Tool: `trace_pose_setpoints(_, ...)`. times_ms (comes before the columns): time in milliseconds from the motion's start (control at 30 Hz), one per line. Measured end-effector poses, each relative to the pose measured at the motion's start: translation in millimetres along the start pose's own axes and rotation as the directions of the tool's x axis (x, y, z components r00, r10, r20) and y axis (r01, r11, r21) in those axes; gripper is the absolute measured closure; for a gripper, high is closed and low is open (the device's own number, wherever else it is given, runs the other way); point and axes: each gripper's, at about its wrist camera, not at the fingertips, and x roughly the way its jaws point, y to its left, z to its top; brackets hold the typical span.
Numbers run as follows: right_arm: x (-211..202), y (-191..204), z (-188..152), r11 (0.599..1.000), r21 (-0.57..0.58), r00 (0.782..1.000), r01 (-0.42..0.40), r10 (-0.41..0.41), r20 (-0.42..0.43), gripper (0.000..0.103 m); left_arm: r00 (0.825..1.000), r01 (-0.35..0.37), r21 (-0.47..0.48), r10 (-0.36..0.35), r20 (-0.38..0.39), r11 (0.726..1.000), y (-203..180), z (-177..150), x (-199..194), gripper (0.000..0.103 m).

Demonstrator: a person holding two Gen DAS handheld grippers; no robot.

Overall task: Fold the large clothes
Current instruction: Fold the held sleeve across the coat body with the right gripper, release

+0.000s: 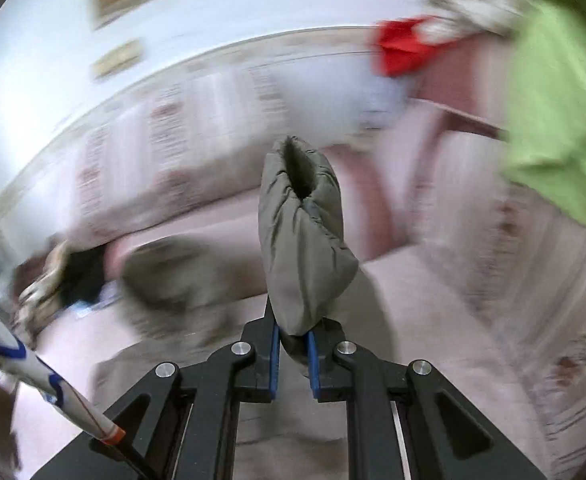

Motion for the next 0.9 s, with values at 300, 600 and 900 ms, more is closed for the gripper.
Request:
trace_pose_setpoints(300,98,220,-104,0.948,-0.228,0.956,-0.221,0.164,-0.244,0.092,0.998,-0.049,-0.079,0.052,0.041,0.996,55,4,40,0.042)
trace_pose_setpoints(600,216,285,-219,0.930,-0.296,0.878,-0.217,0.054,-0.475,0.091,0.998,-0.041,-0.118,0.047,0.051,0.992,71,-15,71,0.042)
trace_pose_setpoints(900,178,286,-226,0.922,-0.268,0.878,-0.281,0.134,-0.459,0.039,0.998,-0.004,-0.071,0.009,0.067,0.997,54,-15,70,0.042)
